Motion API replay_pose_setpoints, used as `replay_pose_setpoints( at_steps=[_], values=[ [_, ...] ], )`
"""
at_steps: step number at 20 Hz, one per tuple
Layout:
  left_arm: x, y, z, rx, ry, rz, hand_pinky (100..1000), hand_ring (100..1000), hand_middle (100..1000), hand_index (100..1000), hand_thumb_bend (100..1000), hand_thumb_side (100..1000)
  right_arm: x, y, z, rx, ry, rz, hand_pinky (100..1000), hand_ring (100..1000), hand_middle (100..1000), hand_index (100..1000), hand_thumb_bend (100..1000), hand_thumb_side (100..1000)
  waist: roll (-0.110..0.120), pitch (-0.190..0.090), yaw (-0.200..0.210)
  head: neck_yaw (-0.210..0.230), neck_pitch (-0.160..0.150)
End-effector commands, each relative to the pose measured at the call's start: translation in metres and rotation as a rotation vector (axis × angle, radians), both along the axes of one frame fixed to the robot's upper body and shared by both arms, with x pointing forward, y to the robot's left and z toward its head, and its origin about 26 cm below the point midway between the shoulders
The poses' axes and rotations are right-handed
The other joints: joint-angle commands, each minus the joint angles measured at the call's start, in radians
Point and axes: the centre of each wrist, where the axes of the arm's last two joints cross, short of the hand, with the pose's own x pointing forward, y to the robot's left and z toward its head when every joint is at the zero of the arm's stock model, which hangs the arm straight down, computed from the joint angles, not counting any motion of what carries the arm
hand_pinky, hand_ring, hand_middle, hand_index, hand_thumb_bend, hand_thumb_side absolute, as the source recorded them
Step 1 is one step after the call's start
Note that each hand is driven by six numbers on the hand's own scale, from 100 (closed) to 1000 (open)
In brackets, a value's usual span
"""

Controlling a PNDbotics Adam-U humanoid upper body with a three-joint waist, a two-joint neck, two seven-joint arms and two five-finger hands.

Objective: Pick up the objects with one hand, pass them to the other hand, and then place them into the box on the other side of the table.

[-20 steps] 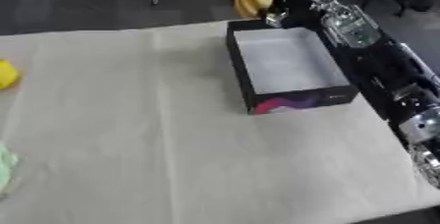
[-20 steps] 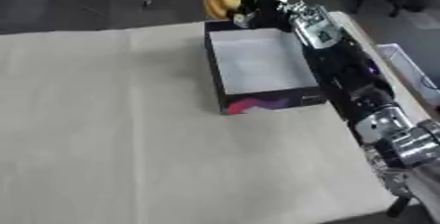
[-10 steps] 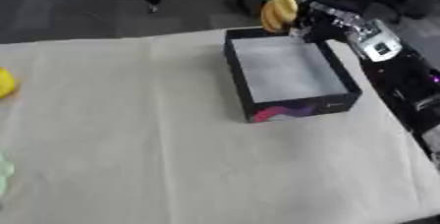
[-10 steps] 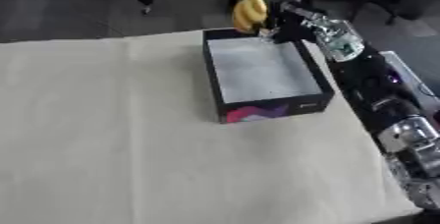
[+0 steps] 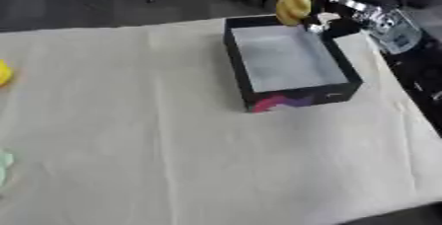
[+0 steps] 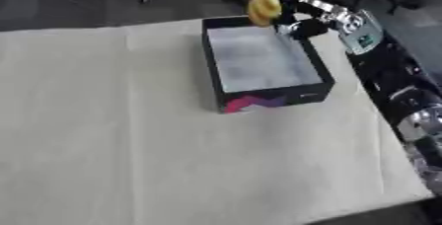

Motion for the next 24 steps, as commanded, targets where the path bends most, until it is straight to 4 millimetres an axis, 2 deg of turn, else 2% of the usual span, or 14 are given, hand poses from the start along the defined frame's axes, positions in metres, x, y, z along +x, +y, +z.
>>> replay_pose_setpoints(
  at_steps=[1, 4, 6, 8, 10, 14, 16, 19, 20, 24],
  values=[
    [-0.006, 0.012, 0.020, 0.028, -0.047, 0.032, 847, 819, 801, 831, 414, 214, -0.010, -0.012, 0.025, -0.146, -0.049, 0.031, 946, 1000, 802, 1000, 100, 352, 0.002, -0.020, 0.001, -0.003, 0.003],
    [-0.006, 0.013, 0.020, 0.030, -0.049, 0.037, 847, 819, 801, 832, 415, 215, -0.011, -0.014, 0.026, -0.212, -0.066, 0.049, 952, 1000, 813, 1000, 100, 353, 0.002, -0.021, 0.002, -0.002, 0.005],
    [-0.006, 0.013, 0.020, 0.031, -0.048, 0.039, 846, 819, 801, 831, 415, 215, -0.011, -0.014, 0.025, -0.213, -0.080, 0.039, 954, 1000, 820, 1000, 100, 319, 0.002, -0.021, 0.002, 0.000, 0.006],
    [-0.007, 0.014, 0.020, 0.033, -0.049, 0.043, 845, 818, 800, 830, 418, 214, -0.009, -0.013, 0.022, -0.169, -0.099, 0.033, 962, 1000, 827, 1000, 100, 227, 0.002, -0.022, 0.002, 0.004, 0.006],
    [-0.007, 0.016, 0.022, 0.036, -0.049, 0.046, 843, 818, 799, 832, 428, 220, -0.005, -0.005, 0.022, -0.049, -0.135, 0.039, 978, 1000, 839, 1000, 100, 198, 0.005, -0.022, 0.002, 0.016, 0.008],
    [-0.005, 0.026, 0.026, 0.044, 0.023, 0.015, 847, 819, 792, 841, 416, 279, -0.002, 0.023, 0.041, 0.209, -0.174, 0.156, 998, 1000, 872, 1000, 100, 298, 0.011, -0.022, 0.004, 0.047, 0.016],
    [-0.003, 0.032, 0.031, 0.061, 0.097, -0.031, 850, 818, 790, 844, 393, 315, -0.003, 0.037, 0.054, 0.292, -0.171, 0.235, 1000, 1000, 900, 1000, 100, 385, 0.016, -0.024, 0.005, 0.070, 0.022],
    [0.003, 0.048, 0.037, 0.052, 0.260, -0.128, 858, 821, 791, 859, 364, 376, -0.008, 0.056, 0.068, 0.366, -0.162, 0.334, 995, 1000, 922, 1000, 100, 409, 0.022, -0.029, 0.007, 0.104, 0.034],
    [0.005, 0.054, 0.040, 0.052, 0.323, -0.162, 864, 822, 776, 873, 354, 433, -0.009, 0.061, 0.071, 0.384, -0.157, 0.357, 991, 1000, 918, 1000, 100, 404, 0.025, -0.030, 0.007, 0.112, 0.036],
    [0.015, 0.079, 0.041, 0.050, 0.655, -0.304, 891, 837, 782, 887, 377, 509, -0.014, 0.073, 0.076, 0.442, -0.138, 0.390, 987, 1000, 901, 1000, 100, 423, 0.031, -0.032, 0.009, 0.129, 0.038]
  ],
)
